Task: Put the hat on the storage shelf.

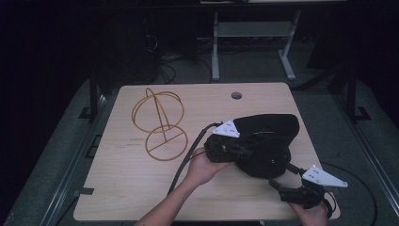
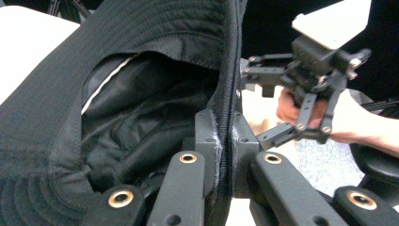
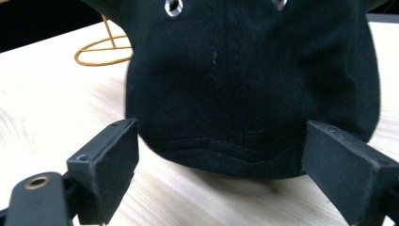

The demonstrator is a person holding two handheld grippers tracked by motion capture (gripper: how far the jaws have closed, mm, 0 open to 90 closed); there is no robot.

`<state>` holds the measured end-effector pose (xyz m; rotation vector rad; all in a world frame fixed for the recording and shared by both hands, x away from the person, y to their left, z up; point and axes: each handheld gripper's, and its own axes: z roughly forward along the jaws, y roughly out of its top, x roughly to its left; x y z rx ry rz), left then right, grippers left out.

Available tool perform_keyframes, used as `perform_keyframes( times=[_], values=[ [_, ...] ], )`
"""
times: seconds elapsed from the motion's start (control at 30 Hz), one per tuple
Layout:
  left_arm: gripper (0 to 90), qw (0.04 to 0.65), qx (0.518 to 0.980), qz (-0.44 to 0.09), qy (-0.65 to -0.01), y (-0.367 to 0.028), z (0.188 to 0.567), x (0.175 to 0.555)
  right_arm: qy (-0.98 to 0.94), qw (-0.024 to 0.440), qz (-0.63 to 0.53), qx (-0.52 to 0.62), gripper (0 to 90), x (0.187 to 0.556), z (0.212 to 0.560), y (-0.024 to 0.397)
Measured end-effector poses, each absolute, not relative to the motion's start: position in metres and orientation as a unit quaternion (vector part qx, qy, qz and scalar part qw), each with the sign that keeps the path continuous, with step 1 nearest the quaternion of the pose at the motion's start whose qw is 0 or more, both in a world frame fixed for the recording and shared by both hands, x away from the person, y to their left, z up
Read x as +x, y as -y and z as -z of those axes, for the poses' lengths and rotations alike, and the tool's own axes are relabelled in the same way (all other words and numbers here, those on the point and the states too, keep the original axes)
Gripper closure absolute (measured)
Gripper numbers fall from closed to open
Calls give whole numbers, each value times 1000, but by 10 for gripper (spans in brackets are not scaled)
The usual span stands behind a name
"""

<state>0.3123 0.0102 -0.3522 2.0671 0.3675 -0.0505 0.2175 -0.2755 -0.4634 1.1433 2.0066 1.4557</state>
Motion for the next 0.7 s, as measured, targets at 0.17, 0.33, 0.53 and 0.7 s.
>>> perform_keyframes(
  times=[0.17, 0.33, 0.53, 0.7],
  values=[
    [851, 503, 852, 26, -145, -8, 350, 309, -718, 190, -530, 411, 137, 223, 465, 279],
    [852, 504, 852, 30, -139, -4, 349, 307, -715, 174, -549, 395, 325, 227, 467, 281],
    [852, 505, 853, 32, -130, -3, 347, 303, -714, 187, -556, 381, 639, 228, 465, 280],
    [852, 507, 851, 30, -129, -7, 345, 303, -716, 191, -556, 376, 848, 228, 465, 282]
  ],
)
